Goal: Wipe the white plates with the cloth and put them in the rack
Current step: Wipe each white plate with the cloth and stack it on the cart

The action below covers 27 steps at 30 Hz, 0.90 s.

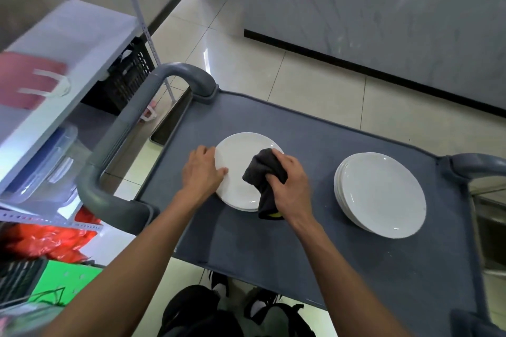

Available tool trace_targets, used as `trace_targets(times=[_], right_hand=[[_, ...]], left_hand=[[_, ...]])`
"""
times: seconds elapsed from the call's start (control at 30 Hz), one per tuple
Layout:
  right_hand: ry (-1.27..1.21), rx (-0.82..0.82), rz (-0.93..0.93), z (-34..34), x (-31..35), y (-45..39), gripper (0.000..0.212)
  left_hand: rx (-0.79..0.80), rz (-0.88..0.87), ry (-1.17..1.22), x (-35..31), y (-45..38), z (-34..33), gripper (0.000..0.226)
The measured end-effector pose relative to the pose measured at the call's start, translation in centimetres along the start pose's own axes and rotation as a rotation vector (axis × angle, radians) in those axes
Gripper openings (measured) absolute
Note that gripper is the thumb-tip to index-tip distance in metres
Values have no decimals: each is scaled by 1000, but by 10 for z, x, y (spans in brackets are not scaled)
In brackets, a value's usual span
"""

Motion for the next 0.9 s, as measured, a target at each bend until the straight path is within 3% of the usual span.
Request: trace_targets(times=[0.63, 0.8, 0.9], right_hand=[[60, 36, 1, -33, -5, -9, 59], [74, 39, -3, -40, -8, -12, 61], [86, 29, -4, -44, -11, -13, 62]], left_hand=[[-6, 172, 320, 12, 2, 2, 56], [-22, 139, 392, 5, 3, 12, 50], [24, 192, 481, 8, -1, 13, 30]])
Point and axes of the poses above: each hand's wrist, its own y-axis away from the middle knuckle, its own z-axis out of the back of the hand, x = y × z, the point moved 7 cm from there along -y, towards the middle knuckle, and after that the axes turned 3 degrees about -y, right-handed, at the moved point
